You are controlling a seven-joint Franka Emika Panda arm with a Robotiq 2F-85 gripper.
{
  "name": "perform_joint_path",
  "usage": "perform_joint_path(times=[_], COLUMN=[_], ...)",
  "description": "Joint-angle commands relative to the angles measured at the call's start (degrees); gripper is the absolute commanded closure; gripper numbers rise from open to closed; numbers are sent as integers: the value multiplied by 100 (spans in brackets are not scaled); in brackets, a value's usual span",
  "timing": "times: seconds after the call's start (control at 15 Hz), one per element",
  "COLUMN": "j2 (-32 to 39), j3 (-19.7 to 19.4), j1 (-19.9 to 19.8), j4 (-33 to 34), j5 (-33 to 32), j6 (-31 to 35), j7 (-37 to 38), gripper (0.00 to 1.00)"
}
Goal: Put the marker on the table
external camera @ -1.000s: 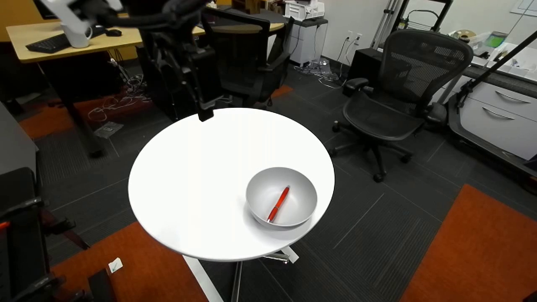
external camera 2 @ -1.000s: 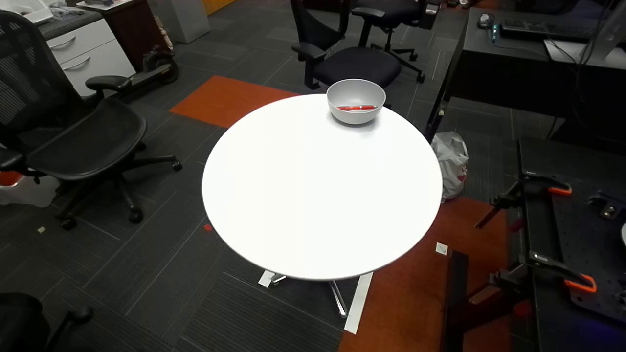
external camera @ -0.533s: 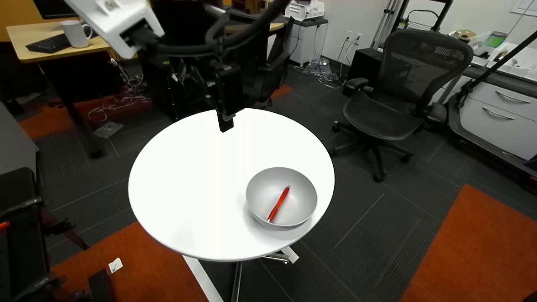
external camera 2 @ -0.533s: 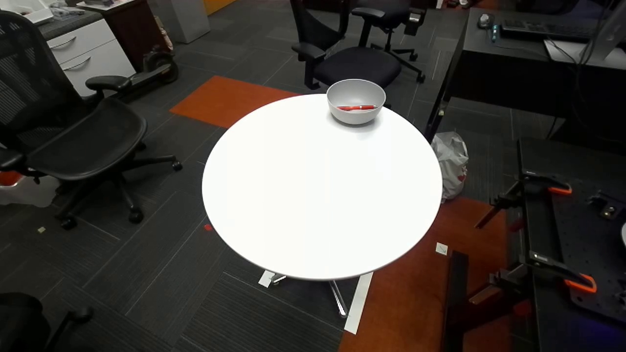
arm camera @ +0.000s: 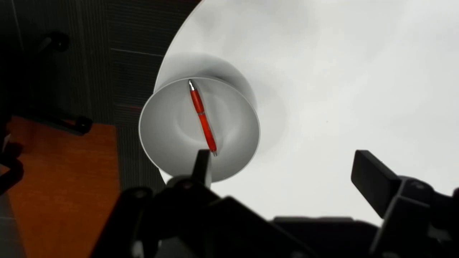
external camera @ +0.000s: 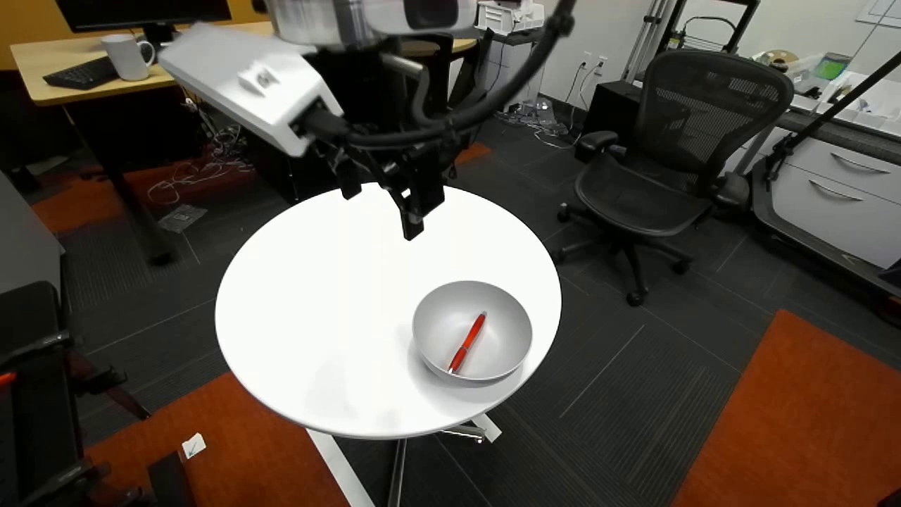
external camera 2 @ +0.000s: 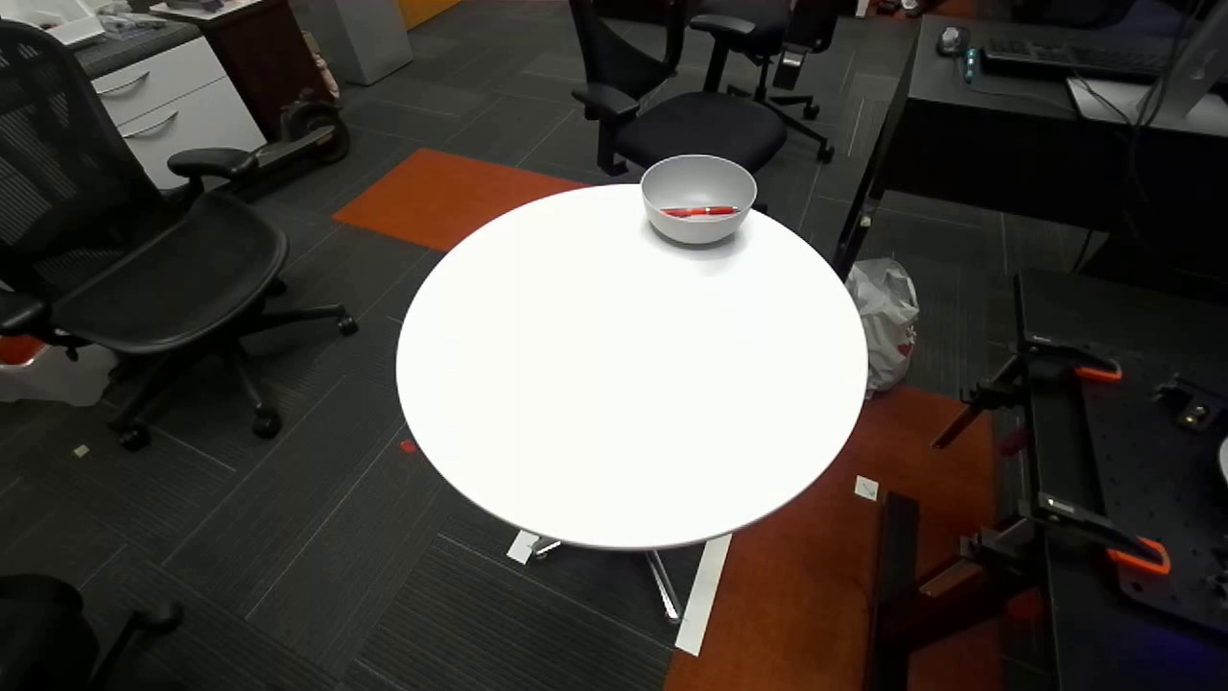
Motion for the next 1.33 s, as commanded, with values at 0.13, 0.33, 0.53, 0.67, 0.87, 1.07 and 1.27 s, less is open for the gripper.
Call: perform_joint_path(times=[0.13,0.33,0.53,0.67,0.87,1.07,1.27], j2=[991,1499,1969,2297,2718,3086,3030], j3=[320,505,692,783,906,945,956], j1=[-414,-608,-817,-943,-1134,-1234,-1244], j4=[457,790,1222,1563,2003,2357,2156], j5=[306,229,220,185,161,51,-4], j6=[652,782,759,692,630,581,728], j7=[-907,-972,-938,-886,-860,-757,-711], gripper=[0,0,0,0,0,0,0])
